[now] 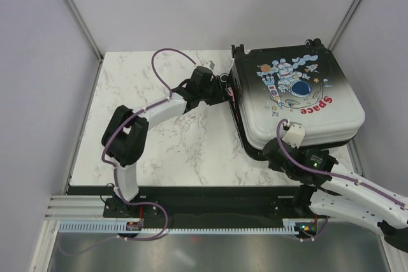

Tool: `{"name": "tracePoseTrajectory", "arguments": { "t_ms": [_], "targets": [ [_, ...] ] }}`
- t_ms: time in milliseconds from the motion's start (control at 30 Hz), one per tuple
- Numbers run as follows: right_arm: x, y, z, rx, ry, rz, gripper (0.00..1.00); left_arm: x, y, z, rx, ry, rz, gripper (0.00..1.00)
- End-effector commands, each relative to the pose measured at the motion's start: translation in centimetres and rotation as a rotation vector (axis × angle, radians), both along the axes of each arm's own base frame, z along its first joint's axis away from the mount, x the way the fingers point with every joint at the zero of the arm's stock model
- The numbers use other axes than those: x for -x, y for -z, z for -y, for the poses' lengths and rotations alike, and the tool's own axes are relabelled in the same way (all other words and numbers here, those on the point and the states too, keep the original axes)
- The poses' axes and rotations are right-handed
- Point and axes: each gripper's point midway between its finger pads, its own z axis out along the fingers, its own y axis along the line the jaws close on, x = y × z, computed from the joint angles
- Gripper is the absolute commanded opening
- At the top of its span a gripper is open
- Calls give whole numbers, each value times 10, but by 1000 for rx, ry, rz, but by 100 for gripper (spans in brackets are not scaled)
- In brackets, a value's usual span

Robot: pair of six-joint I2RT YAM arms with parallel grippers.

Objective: Pack the luggage
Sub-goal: Zip the luggage at the center of the board.

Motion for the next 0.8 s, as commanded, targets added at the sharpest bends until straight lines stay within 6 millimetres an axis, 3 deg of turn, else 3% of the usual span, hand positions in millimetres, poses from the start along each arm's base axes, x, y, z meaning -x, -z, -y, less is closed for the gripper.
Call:
{"name": "tracePoseTrajectory", "arguments": {
  "t_ms": [0, 200, 533, 767],
  "targets": [
    [-6, 4, 4, 48, 13, 12, 0, -21, -31, 15, 79, -21, 75, 40],
    [-7, 4, 4, 57, 10, 15, 0, -29, -34, 22, 100, -22, 83, 41],
    [-9, 3, 2, 74, -7, 12, 0, -41, 14, 24, -35, -23, -17, 42],
    [-8, 4, 4, 75, 1, 13, 0, -45, 36, 31, -77, -7, -56, 40]
  ]
}}
